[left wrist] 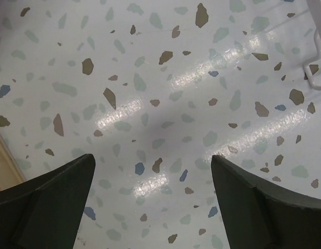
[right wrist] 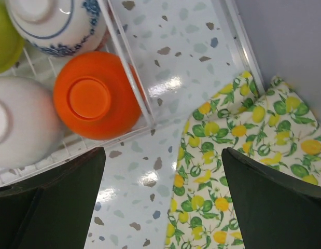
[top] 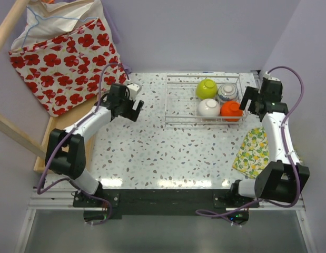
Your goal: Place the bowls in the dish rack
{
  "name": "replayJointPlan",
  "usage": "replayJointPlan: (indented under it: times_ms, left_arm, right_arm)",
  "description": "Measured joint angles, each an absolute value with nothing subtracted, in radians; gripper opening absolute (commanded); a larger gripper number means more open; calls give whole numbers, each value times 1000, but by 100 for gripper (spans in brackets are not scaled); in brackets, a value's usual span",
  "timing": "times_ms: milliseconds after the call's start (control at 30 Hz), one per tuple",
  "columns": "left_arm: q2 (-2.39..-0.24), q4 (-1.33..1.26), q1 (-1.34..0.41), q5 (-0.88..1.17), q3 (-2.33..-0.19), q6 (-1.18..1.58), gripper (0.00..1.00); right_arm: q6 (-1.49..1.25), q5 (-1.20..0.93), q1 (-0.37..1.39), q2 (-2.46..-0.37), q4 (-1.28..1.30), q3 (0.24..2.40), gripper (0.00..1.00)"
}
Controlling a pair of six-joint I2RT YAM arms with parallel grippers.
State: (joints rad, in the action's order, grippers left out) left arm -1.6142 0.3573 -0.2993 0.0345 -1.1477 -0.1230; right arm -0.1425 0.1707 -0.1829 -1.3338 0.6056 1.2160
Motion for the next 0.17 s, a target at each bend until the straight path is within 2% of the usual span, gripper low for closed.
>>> replayJointPlan:
  times_ms: [167]
  left_arm:
    - [-1613, 281, -303, 56, -1113, -81, 100]
  right_arm:
    - [-141, 243, -179, -1251, 650, 1150, 99]
